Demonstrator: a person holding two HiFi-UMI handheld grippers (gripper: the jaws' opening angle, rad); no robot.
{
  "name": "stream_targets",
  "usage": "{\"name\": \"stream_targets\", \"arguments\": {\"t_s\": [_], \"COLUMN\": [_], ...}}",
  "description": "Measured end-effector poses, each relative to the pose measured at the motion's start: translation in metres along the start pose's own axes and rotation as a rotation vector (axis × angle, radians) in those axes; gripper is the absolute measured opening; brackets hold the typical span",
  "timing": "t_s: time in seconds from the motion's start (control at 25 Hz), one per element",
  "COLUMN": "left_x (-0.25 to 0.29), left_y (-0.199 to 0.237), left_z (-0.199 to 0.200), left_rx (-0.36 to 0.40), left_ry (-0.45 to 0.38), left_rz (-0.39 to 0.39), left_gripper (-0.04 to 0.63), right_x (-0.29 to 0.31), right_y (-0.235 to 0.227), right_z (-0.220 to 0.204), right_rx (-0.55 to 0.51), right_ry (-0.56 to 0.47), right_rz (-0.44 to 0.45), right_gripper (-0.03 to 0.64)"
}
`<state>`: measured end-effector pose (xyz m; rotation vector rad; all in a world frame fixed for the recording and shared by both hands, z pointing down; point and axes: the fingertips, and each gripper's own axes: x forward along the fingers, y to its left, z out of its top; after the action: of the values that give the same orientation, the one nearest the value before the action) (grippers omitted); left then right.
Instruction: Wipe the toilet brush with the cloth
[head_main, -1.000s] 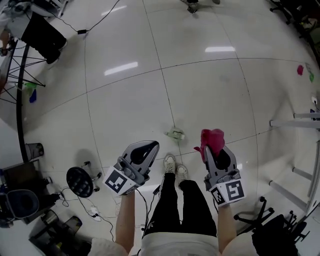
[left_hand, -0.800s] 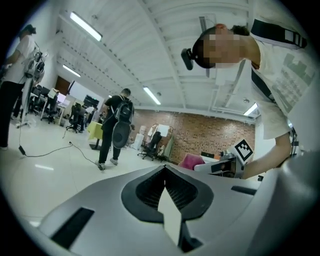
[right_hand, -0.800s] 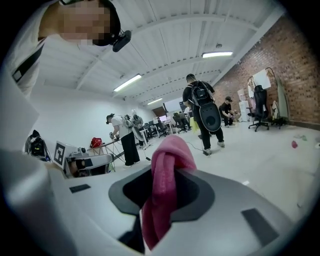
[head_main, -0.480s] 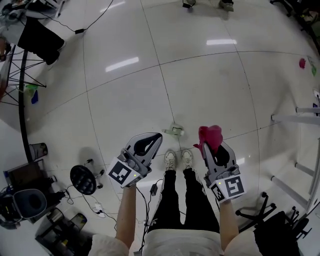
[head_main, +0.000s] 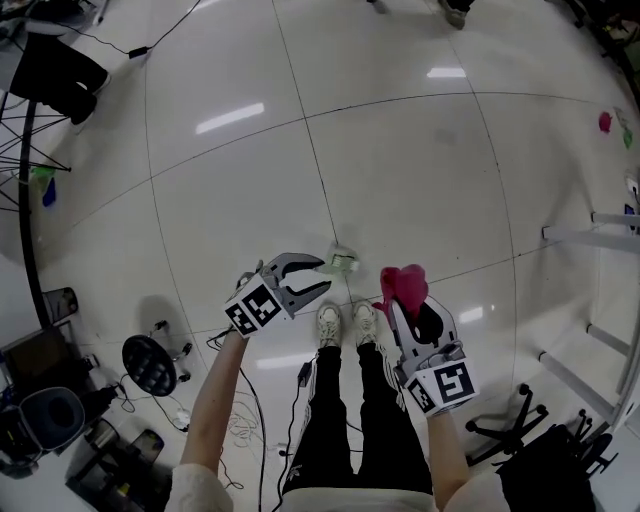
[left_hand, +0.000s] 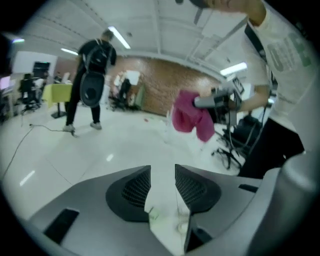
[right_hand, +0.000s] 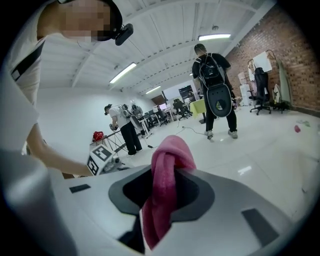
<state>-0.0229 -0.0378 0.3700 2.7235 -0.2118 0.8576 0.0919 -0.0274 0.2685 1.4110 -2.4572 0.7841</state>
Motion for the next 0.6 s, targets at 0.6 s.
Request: {"name": "stream_targets", "arguments": {"t_s": [0.6], "left_x": [0.095], "left_y": [0.014], "left_z": [-0.169], "left_rx": [0.391], "left_ry": [0.762], "left_rz": [-0.367], "left_gripper": [0.183], "right_x": [0.002], "right_y": [-0.010], "right_z": [-0.081], "right_rx": [0.132], "right_ry": [0.065], "right_rz": [-0.020], "right_gripper": [0.097]}}
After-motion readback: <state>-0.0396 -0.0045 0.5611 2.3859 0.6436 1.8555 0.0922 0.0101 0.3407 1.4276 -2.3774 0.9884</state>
